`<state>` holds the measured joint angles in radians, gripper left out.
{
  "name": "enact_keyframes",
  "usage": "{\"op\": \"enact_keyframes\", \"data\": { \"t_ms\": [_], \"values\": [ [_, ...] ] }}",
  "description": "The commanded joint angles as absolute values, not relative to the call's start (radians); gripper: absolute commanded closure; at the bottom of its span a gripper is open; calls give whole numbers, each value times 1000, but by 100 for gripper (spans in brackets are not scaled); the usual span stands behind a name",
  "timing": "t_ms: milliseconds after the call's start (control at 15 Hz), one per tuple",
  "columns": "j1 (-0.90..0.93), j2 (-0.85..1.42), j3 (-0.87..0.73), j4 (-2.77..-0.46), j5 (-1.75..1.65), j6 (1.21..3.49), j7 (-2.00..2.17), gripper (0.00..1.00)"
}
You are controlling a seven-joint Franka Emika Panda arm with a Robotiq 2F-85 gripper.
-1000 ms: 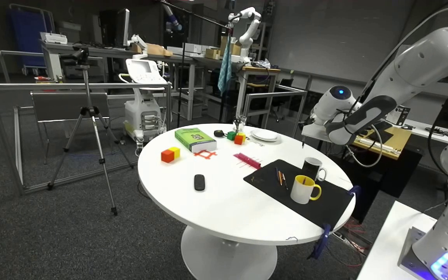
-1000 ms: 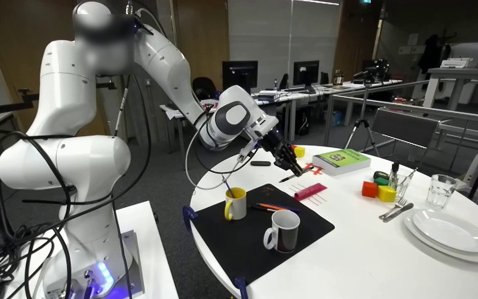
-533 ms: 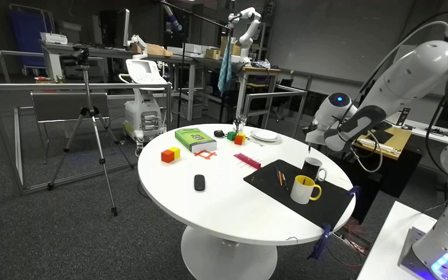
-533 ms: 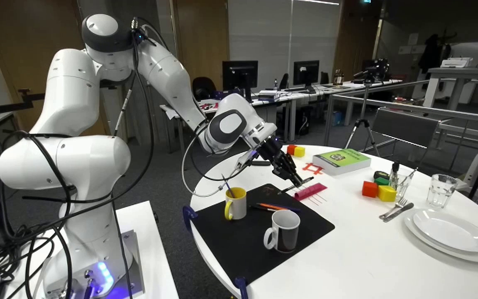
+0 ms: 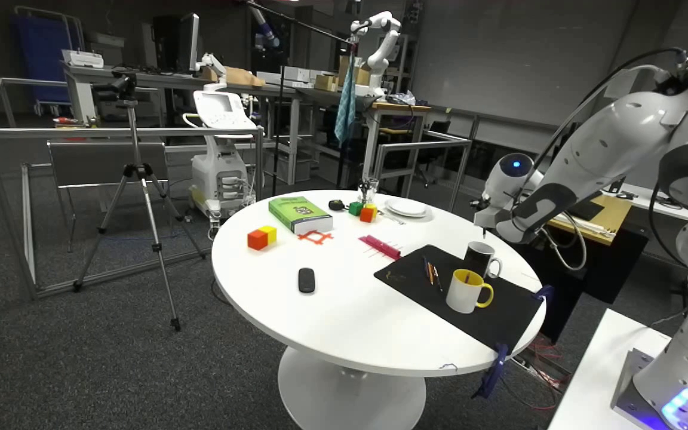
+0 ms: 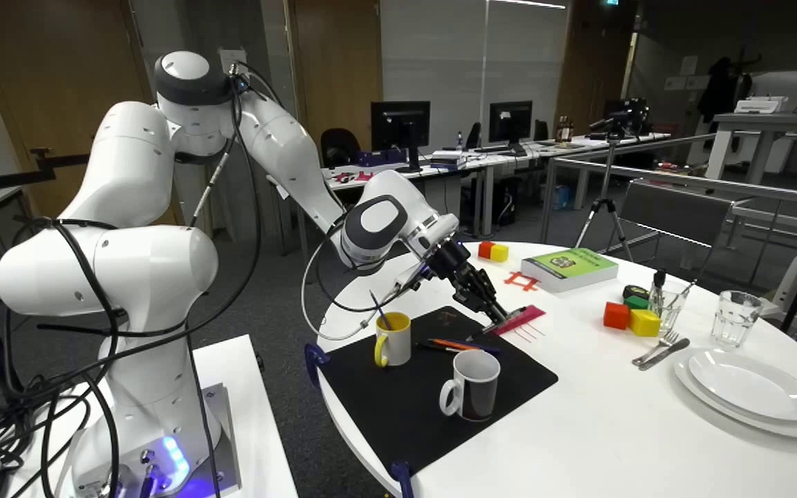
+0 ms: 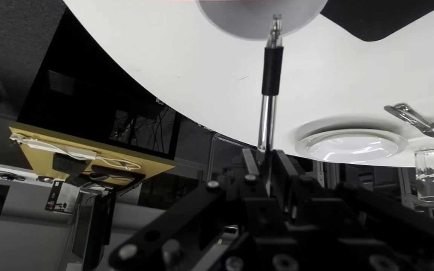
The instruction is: Pick up one pen and put in the mug on the right
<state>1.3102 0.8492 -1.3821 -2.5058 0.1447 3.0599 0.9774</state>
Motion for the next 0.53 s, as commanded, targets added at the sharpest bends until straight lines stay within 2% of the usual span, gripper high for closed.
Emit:
{"op": "enact_keyframes", "data": {
  "t_ms": [0, 467],
  "values": [
    [1319, 948, -1378, -2513, 199, 3044, 945, 96],
    [1294, 1042, -1318, -2501, 227, 3064, 944, 96]
  ]
}}
